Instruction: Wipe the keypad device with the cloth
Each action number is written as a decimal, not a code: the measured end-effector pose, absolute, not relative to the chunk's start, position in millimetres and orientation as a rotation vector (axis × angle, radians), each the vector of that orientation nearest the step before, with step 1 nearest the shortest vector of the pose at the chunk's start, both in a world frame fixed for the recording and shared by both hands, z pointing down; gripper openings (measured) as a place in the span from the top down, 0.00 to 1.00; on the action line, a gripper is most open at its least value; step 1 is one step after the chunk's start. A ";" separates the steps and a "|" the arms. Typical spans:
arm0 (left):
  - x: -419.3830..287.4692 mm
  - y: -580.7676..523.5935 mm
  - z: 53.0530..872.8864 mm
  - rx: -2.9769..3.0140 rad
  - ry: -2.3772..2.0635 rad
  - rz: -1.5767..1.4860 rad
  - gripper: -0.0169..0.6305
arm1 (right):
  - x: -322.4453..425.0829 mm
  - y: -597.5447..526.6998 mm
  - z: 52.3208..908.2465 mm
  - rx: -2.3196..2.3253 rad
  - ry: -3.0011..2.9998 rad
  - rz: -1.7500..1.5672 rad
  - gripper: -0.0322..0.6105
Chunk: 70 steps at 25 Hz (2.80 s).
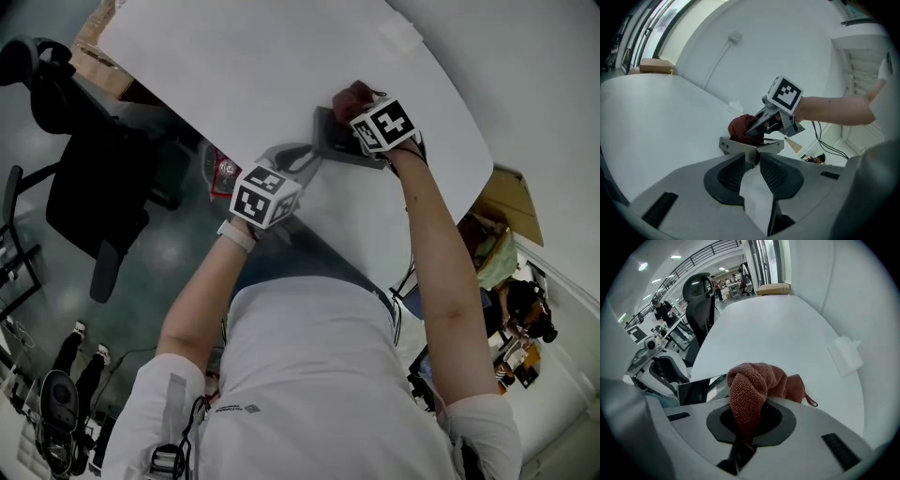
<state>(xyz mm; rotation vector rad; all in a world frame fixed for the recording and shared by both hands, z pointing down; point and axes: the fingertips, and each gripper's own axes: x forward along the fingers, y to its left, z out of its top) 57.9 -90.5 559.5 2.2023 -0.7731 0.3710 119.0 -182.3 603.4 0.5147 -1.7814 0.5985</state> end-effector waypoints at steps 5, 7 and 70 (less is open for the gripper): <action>58.7 -88.2 560.4 2.208 -0.758 0.378 0.83 | 106.2 -187.1 607.0 0.521 -1.798 0.568 0.89; 57.5 -88.3 560.9 2.206 -0.756 0.371 0.83 | 96.2 -183.7 605.5 0.517 -1.841 0.579 0.89; 51.0 -105.0 565.7 2.181 -0.817 0.401 0.84 | 170.3 -125.8 568.7 0.539 -1.909 0.759 0.89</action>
